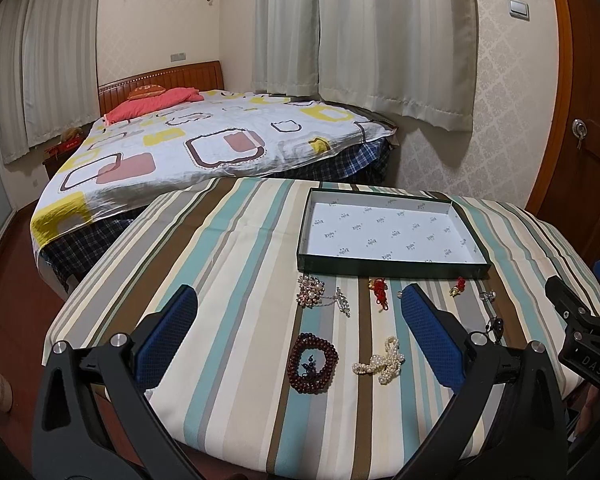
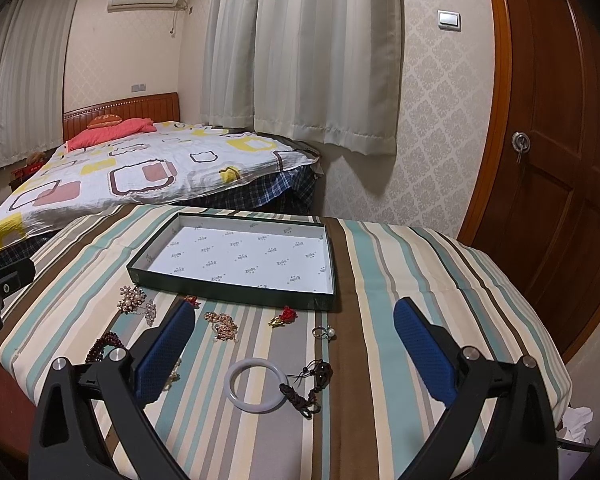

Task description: Organize jewelry

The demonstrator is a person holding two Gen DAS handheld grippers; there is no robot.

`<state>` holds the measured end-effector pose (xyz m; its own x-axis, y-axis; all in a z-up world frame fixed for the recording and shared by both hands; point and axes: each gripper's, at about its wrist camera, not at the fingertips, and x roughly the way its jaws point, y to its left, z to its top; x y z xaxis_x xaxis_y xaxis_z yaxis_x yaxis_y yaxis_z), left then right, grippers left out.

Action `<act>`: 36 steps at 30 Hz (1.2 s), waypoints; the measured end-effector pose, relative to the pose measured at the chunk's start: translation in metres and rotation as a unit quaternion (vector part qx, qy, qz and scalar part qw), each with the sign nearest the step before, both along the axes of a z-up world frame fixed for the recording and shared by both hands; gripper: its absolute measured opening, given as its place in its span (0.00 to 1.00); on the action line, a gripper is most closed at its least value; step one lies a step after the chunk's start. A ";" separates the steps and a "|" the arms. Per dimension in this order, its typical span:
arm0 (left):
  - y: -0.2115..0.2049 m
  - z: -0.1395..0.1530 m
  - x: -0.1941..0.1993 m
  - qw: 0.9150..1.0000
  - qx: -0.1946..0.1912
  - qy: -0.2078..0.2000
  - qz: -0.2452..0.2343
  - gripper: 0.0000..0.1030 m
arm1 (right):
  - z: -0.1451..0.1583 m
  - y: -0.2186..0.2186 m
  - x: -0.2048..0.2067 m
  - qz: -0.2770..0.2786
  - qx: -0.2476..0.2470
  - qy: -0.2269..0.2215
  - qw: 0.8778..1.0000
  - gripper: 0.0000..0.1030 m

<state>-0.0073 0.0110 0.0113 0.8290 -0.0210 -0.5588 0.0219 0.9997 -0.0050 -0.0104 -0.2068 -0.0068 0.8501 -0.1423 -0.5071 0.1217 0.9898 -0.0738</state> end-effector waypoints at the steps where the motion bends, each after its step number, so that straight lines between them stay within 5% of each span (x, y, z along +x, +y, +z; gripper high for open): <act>1: 0.000 0.000 0.000 1.000 0.001 0.000 0.000 0.96 | 0.000 0.000 0.000 0.000 0.000 0.000 1.000 0.95; 27: 0.002 -0.037 0.020 0.999 0.010 0.036 0.003 0.96 | -0.041 -0.009 0.016 -0.003 0.013 0.032 0.999 0.95; 36: 0.005 -0.082 0.045 0.997 0.013 0.076 0.003 0.96 | -0.076 -0.015 0.032 -0.004 0.023 0.064 0.998 0.95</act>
<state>0.0374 0.0164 -0.0708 0.7342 -0.0004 -0.6789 0.0174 0.9997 0.0183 0.0212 -0.2213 -0.0824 0.7768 -0.1227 -0.6176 0.1225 0.9915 -0.0430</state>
